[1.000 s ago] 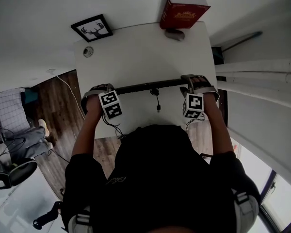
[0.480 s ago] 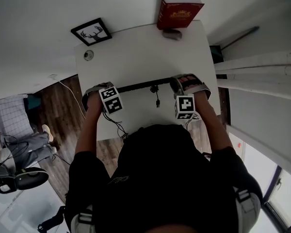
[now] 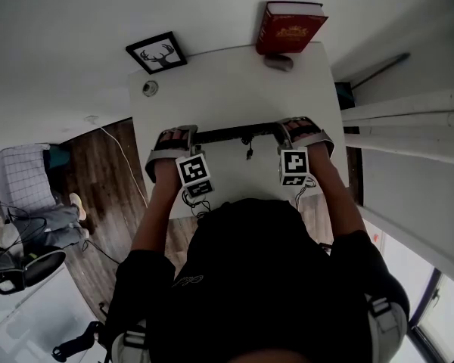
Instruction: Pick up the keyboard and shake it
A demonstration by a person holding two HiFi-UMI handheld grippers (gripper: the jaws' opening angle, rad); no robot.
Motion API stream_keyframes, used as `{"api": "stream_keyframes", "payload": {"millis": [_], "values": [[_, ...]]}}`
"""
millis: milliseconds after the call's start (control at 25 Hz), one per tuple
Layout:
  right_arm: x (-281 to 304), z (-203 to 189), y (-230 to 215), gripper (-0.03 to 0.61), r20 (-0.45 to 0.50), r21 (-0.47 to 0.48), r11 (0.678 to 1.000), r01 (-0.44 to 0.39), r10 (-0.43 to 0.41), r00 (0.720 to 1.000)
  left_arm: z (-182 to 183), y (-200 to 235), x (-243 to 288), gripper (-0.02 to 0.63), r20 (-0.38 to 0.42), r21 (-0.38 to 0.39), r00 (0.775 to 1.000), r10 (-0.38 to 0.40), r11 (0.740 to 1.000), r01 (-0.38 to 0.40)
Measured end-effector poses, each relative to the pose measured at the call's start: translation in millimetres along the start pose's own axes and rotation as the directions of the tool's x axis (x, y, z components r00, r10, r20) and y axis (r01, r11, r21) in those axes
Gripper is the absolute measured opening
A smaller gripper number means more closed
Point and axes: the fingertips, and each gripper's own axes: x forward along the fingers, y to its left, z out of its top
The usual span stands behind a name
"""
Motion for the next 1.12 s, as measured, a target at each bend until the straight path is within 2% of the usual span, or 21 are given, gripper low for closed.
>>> {"api": "stream_keyframes", "payload": {"millis": [120, 240, 360, 400, 600, 760, 960, 1040, 1120], "values": [[1, -1, 0, 0.092, -0.004, 0.009, 1.0, 0.004, -0.004, 1.0, 37, -7, 0, 0.291, 0.09, 0.02, 0.996, -0.004, 1.0, 0.002], [1, 1, -2, 0.092, -0.004, 0.02, 1.0, 0.007, -0.007, 1.0, 44, -17, 16, 0.289, 0.064, 0.058, 0.998, -0.021, 0.998, 0.017], [6, 0, -7, 0.092, -0.004, 0.029, 0.999, 0.016, -0.016, 1.0, 51, -4, 32, 0.152, 0.115, -0.024, 0.993, 0.02, 1.0, -0.017], [9, -1, -8, 0.089, -0.006, 0.027, 0.999, 0.018, -0.018, 1.0, 51, 0, 35, 0.152, 0.126, -0.038, 0.992, 0.02, 0.999, -0.015], [20, -5, -18, 0.089, -0.008, 0.05, 0.999, -0.003, 0.004, 1.0, 51, 13, 46, 0.158, 0.121, -0.053, 0.992, -0.033, 0.998, 0.04], [32, -8, -25, 0.091, 0.015, 0.092, 0.995, -0.039, 0.037, 0.999, 50, 22, 55, 0.161, 0.122, -0.073, 0.983, -0.134, 0.987, 0.143], [48, -7, -35, 0.091, 0.064, 0.142, 0.981, -0.129, 0.121, 0.991, 47, 30, 69, 0.165, 0.132, -0.097, 0.949, -0.285, 0.949, 0.299], [55, -7, -39, 0.091, 0.091, 0.127, 0.978, -0.163, 0.152, 0.984, 46, 29, 73, 0.165, 0.145, -0.111, 0.923, -0.356, 0.922, 0.372], [63, -7, -41, 0.091, 0.131, 0.113, 0.97, -0.215, 0.2, 0.971, 44, 28, 80, 0.166, 0.164, -0.125, 0.887, -0.432, 0.883, 0.453]]}}
